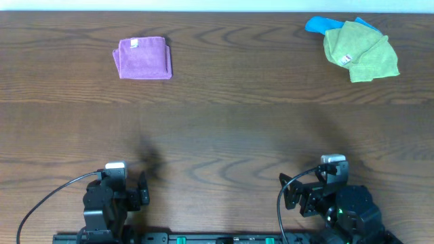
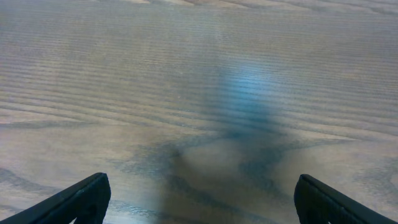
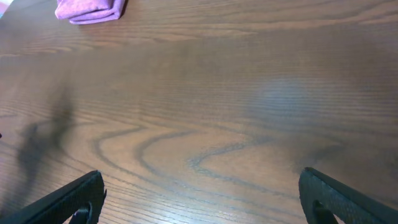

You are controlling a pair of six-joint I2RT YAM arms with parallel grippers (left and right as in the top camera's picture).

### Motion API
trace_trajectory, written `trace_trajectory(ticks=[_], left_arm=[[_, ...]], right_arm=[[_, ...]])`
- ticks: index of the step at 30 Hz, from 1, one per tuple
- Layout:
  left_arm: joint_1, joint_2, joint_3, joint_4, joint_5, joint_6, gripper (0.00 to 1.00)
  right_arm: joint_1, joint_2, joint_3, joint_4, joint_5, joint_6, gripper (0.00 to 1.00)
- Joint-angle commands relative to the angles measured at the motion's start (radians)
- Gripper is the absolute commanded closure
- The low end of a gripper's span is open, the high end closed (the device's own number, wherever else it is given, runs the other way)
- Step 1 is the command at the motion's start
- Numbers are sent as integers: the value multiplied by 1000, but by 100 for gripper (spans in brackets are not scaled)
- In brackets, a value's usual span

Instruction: Fold the cloth

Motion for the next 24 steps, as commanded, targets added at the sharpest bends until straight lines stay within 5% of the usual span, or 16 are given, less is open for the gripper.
trace_trajectory(ticks=[1, 9, 16, 24], left_arm=[[-5, -11, -10, -65, -21, 1, 4], [-5, -11, -10, -65, -21, 1, 5], [-5, -11, -10, -65, -21, 1, 5], [-5, -11, -10, -65, -21, 1, 5]], right_arm=[[-5, -3, -1, -4, 8, 14, 1], [-102, -4, -18, 1, 100, 8, 1], [-266, -78, -125, 68, 32, -258, 1], [-418, -206, -257, 79, -34, -381, 1]])
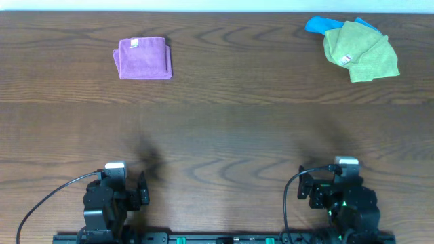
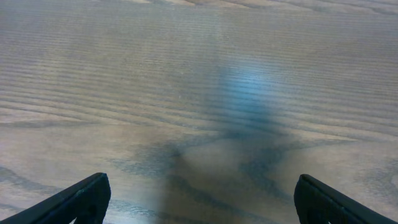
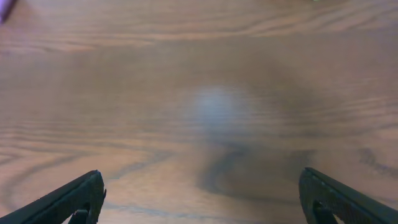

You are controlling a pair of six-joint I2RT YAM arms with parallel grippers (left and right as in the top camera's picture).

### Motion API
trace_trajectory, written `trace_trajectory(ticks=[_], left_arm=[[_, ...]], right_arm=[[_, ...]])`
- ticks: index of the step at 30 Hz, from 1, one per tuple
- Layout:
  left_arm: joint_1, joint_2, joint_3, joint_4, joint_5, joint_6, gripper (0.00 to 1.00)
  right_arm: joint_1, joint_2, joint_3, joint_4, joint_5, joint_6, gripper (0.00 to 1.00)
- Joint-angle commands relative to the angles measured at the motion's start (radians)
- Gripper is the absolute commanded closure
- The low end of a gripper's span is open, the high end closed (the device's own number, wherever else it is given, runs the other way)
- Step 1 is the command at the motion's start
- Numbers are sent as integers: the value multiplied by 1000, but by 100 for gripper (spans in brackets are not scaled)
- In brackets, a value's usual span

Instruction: Fold the cloth

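Observation:
A purple cloth (image 1: 142, 58) lies folded into a neat square at the far left of the wooden table (image 1: 217, 129). A crumpled green cloth (image 1: 359, 51) rests on a blue cloth (image 1: 316, 25) at the far right. My left gripper (image 2: 200, 193) sits open at the near left edge, with only bare wood between its fingers. Open too, my right gripper (image 3: 202, 193) is at the near right edge, its fingers spread wide over bare wood. Both grippers are far from every cloth.
Black cables (image 1: 47, 196) loop from both arm bases at the near edge. The table's far edge meets a white wall strip (image 1: 217, 5). Wide bare wood lies between the arms and the cloths.
My right arm has turned and drawn back at the near edge, so its wrist view faces straight ahead and the purple cloth has left that view. The left arm is unchanged.

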Motion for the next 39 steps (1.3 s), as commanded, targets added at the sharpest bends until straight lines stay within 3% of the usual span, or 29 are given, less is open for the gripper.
trace_trajectory(ticks=[1, 14, 21, 39], left_arm=[[-4, -11, -11, -65, -19, 4, 5], [-4, -11, -11, -65, -19, 4, 5], [-4, -11, -11, -65, -19, 4, 5], [-4, -11, -11, -64, -19, 4, 5]], right_arm=[[-53, -42, -43, 5, -50, -86, 1], [-105, -98, -159, 13, -85, -90, 1], [-105, -98, -160, 17, -85, -169, 1], [-105, -98, -160, 18, -85, -171, 1]])
